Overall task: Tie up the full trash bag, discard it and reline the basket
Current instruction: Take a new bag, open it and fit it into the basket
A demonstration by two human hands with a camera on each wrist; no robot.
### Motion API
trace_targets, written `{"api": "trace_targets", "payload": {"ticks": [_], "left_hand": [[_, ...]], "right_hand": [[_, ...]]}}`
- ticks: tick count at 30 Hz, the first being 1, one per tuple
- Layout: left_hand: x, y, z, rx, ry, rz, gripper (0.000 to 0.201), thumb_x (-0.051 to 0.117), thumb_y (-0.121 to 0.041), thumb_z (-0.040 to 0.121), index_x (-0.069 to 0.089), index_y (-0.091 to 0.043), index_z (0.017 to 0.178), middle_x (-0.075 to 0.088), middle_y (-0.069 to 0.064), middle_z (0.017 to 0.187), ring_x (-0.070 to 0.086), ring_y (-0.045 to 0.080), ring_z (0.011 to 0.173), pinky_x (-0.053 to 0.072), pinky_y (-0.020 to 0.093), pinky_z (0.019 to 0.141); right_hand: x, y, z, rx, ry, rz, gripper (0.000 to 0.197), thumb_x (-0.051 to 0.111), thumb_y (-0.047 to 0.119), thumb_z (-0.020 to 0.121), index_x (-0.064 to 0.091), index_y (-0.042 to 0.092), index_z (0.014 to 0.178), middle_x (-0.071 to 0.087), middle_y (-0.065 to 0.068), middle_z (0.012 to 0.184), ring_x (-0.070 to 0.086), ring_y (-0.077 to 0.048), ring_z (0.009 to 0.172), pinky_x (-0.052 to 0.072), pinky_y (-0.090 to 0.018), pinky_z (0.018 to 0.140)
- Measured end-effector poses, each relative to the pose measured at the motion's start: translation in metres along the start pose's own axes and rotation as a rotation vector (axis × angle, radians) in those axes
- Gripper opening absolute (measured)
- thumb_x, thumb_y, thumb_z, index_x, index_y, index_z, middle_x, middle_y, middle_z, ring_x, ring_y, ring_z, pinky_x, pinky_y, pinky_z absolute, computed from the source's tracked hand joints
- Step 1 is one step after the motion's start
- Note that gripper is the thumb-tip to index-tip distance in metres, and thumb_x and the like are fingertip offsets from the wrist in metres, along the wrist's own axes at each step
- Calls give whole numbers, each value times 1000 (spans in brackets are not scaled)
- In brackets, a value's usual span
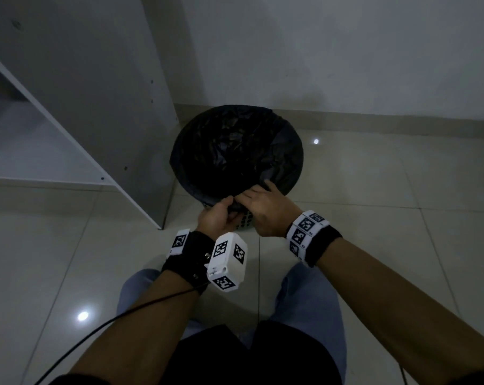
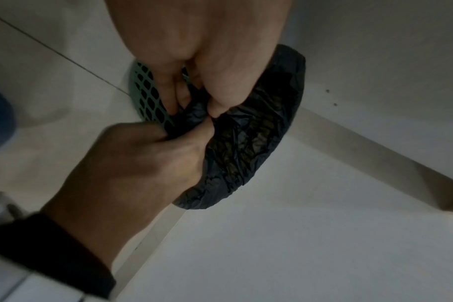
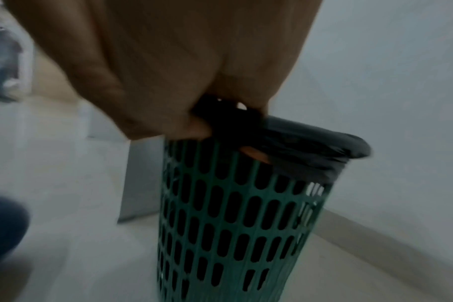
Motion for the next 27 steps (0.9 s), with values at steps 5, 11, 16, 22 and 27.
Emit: {"api": "trace_targets", "payload": {"ticks": [5, 11, 16, 22, 27], "left_hand": [[-18, -23, 6, 66, -68, 9, 19, 57, -6, 93, 58, -6, 112, 62, 13, 96, 62, 26, 85, 54, 40, 81], [-32, -39, 6, 104, -88, -19, 6, 56, -11, 97, 61, -10, 96, 63, 9, 94, 61, 21, 80, 56, 36, 76], [-30, -31, 6, 79, -144, -42, 13, 69, -22, 90, 63, -14, 98, 65, 8, 104, 63, 22, 92, 54, 36, 73], [19, 16, -10, -161, 32, -58, 9, 59, -16, 96, 57, -13, 88, 56, 8, 92, 55, 20, 84, 44, 46, 105], [7, -11, 0, -4, 10, -80, 22, 54, -8, 97, 57, -7, 119, 62, 10, 97, 60, 24, 82, 54, 38, 79]], "right_hand": [[-25, -35, 24, 110, -4, 113, 47, 33, 40, 91, 66, 16, 113, 65, -6, 118, 55, -26, 114, 20, -53, 114], [8, -64, 46, 441, 496, 282, 57, 37, 43, 102, 46, 2, 140, 45, -19, 146, 40, -36, 136, 30, -41, 110], [-16, -79, 68, 358, 222, 264, 42, 40, 37, 97, 64, 3, 98, 64, -10, 93, 63, -35, 94, 45, -37, 82], [18, -96, 38, 435, 570, -59, 66, 19, 53, 102, 9, 16, 156, 21, -10, 162, 21, -26, 147, 5, -44, 121], [11, -85, 39, 506, 494, 243, 80, 16, 65, 98, 34, 6, 150, 39, -16, 152, 42, -30, 135, 30, -35, 112]]}}
Point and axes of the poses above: each hand's wrist, its own z-axis towards the middle knuckle, its own x-axis out of the palm, y = z × x, the point moved 8 cm from there along z, towards the middle knuckle
